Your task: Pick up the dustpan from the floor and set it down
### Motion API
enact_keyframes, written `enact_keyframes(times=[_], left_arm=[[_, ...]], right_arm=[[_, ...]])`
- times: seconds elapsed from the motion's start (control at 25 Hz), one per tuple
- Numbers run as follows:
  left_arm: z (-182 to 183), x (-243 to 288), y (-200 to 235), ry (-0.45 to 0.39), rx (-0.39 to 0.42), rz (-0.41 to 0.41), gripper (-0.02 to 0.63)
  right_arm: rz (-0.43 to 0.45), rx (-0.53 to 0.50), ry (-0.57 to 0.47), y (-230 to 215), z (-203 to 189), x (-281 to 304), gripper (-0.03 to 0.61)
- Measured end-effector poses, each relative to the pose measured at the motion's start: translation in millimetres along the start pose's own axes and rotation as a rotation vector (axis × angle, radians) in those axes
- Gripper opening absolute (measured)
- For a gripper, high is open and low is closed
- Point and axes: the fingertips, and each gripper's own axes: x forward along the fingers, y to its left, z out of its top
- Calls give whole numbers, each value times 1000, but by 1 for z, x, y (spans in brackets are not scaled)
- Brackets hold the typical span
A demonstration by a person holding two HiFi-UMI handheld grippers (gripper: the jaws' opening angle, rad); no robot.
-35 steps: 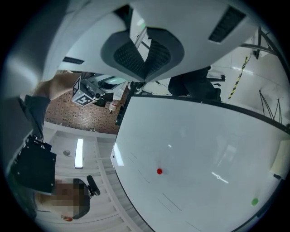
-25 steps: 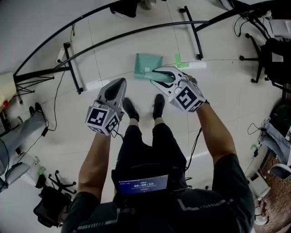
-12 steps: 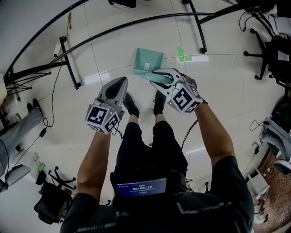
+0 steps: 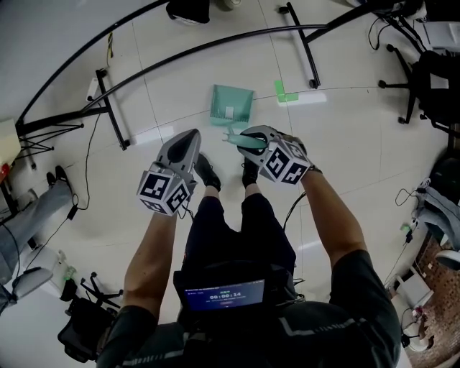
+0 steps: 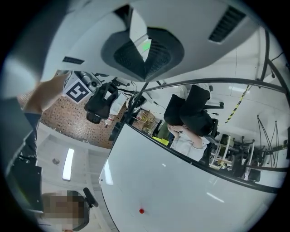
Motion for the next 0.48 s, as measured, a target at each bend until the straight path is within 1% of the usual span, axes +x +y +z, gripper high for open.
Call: enact_keyframes(times=[0.04, 0.08, 0.2, 0.36, 0.48], left_arm=[[5, -2, -5, -2, 5, -9, 25], [9, -4, -9, -6, 9, -17, 23], [19, -11, -19, -14, 14, -31, 23], [27, -23, -29, -7, 11, -32, 23], [40, -33, -36, -14, 18, -31, 23]], right_arm=[[6, 1, 13, 6, -1, -2, 149], [13, 0, 24, 12, -1, -3, 170], [20, -3, 41, 26, 3, -7, 172], [37, 23, 57, 42, 11, -18, 172], [26, 33, 36, 47, 25, -33, 172]])
